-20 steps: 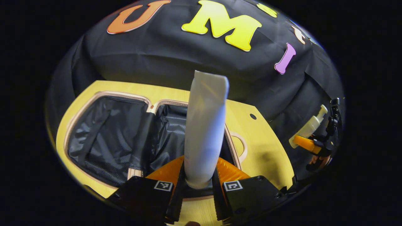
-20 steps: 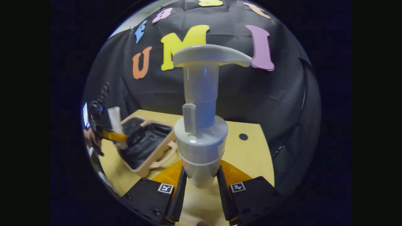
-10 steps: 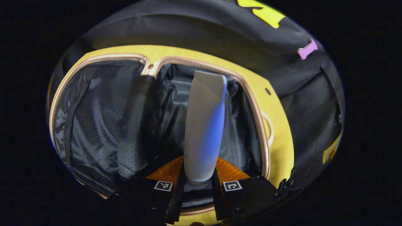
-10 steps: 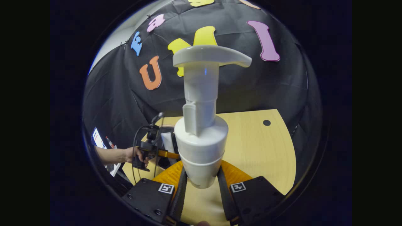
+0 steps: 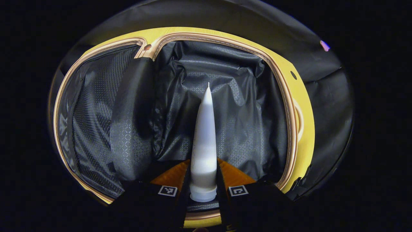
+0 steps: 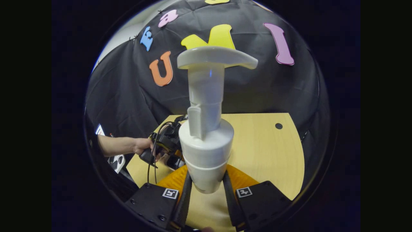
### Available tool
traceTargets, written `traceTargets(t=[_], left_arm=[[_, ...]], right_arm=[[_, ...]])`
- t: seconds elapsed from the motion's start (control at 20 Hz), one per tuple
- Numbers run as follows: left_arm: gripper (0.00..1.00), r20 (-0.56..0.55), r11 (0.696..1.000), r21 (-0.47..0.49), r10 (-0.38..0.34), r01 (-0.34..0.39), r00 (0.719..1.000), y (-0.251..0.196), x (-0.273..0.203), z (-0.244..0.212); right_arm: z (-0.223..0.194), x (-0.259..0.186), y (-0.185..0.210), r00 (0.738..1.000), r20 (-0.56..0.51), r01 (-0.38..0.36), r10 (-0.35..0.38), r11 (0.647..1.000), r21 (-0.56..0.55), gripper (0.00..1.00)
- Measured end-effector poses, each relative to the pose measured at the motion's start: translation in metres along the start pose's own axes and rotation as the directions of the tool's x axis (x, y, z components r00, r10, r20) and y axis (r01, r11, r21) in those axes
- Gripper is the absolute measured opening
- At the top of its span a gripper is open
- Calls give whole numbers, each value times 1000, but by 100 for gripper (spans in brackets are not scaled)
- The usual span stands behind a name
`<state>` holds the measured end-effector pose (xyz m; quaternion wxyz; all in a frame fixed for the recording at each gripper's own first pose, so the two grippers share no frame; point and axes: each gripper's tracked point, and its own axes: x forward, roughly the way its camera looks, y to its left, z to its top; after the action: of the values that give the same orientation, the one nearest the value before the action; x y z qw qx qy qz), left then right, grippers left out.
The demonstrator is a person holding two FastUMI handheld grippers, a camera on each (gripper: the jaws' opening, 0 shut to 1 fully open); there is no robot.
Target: First open the suitcase, pack the skin care products into it, and then close the suitcase.
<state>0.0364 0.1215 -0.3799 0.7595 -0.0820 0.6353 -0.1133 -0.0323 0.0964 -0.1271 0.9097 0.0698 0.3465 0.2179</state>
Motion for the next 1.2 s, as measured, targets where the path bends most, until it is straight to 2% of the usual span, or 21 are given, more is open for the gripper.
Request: traceTargets(t=[0.15,0.2,0.25,0.3,0.35,0.4,0.45,0.5,0.6,0.65,0.7,0.85,0.9,1.0,1.05,1.1,1.2], left_arm=[[48,18,1000,-15,14,-14,1000,1,-8,-1],[60,41,1000,-15,12,-11,999,0,-14,1],[66,69,1000,-13,14,-13,998,0,-23,3],[79,105,1000,-14,8,-7,994,-1,-32,3],[71,151,1000,-20,10,-7,989,-1,-46,4],[72,199,1000,-29,5,1,980,-1,-58,3],[95,246,999,-41,-6,16,969,-1,-73,0],[86,289,998,-57,-15,33,957,-4,-86,-4],[93,385,994,-61,-55,85,921,-6,-115,-13],[100,423,993,-66,-57,94,904,-5,-129,-20],[94,455,992,-74,-53,98,889,-6,-143,-30],[94,533,984,-99,-75,150,843,-2,-165,-59],[94,546,982,-102,-80,161,834,1,-170,-72],[95,559,983,-84,-88,162,824,9,-175,-96],[95,559,985,-75,-87,155,824,14,-177,-107],[95,561,986,-73,-87,153,823,17,-178,-116],[95,575,982,-86,-91,170,813,23,-184,-124]], right_arm=[[-12,16,-8,997,-71,38,-40,999,-33,48],[-14,21,-5,996,-90,28,-30,999,-25,48],[-15,28,1,994,-108,10,-12,1000,-15,48],[-17,36,6,992,-128,-6,4,1000,-11,48],[-17,45,13,988,-154,-23,21,1000,-14,48],[-18,57,21,983,-179,-38,34,999,-17,48],[-17,69,29,978,-202,-55,51,998,-16,46],[-16,82,37,972,-226,-70,65,997,-15,48],[-17,111,53,955,-285,-83,82,996,8,48],[-20,125,60,942,-323,-81,87,996,33,48],[-26,139,69,926,-364,-86,103,994,63,48],[-51,179,76,860,-499,-31,108,987,160,46],[-62,193,75,837,-536,-6,106,983,185,48],[-81,212,66,793,-605,67,79,974,214,48],[-87,218,60,771,-633,103,65,969,225,45],[-91,221,58,753,-656,142,53,960,240,48],[-96,230,50,731,-681,211,35,938,275,48]])
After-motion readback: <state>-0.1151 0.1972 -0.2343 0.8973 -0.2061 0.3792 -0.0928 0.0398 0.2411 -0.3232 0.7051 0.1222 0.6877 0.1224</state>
